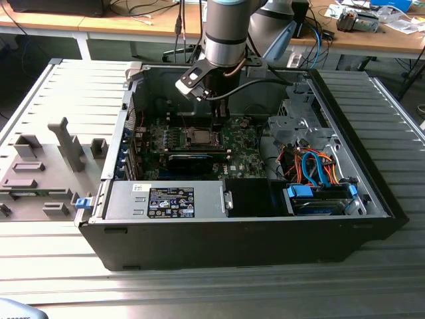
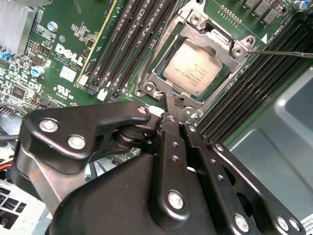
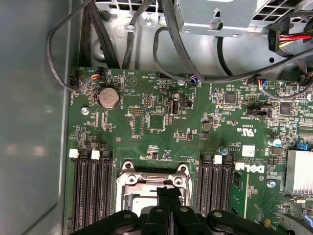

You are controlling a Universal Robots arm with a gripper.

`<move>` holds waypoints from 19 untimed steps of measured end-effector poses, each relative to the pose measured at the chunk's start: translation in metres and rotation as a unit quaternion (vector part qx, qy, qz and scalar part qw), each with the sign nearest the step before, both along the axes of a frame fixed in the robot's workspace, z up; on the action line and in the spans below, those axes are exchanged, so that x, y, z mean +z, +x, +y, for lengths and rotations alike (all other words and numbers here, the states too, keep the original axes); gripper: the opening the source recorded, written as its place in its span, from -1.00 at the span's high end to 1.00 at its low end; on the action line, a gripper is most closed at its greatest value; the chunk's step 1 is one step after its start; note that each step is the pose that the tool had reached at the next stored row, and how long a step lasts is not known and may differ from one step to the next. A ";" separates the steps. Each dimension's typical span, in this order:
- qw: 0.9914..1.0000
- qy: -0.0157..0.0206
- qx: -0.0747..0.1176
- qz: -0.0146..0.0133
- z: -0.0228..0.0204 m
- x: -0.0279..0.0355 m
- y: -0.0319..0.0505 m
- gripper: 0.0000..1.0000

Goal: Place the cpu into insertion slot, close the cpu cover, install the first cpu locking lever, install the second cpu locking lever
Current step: 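Close the cpu cover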

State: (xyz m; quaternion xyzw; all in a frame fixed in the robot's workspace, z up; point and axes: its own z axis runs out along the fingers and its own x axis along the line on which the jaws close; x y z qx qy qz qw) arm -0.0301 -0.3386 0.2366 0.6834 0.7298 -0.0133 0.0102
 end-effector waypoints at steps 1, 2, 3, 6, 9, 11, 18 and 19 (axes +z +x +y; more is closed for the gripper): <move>1.000 0.000 0.000 0.000 0.0000 -0.0001 -0.0001 0.78; 1.000 0.000 0.000 0.000 0.0000 -0.0002 -0.0002 0.78; 1.000 0.000 0.000 0.000 0.0000 -0.0003 -0.0004 0.78; 1.000 0.000 0.000 0.000 0.0000 -0.0007 -0.0011 0.78; 1.000 0.000 0.000 0.000 0.0000 -0.0011 -0.0015 0.78; 1.000 0.000 0.000 0.000 0.0000 -0.0014 -0.0018 0.78; 1.000 0.000 0.000 0.000 0.0000 -0.0041 -0.0062 0.78; 1.000 0.000 0.000 0.000 0.0000 -0.0045 -0.0072 0.78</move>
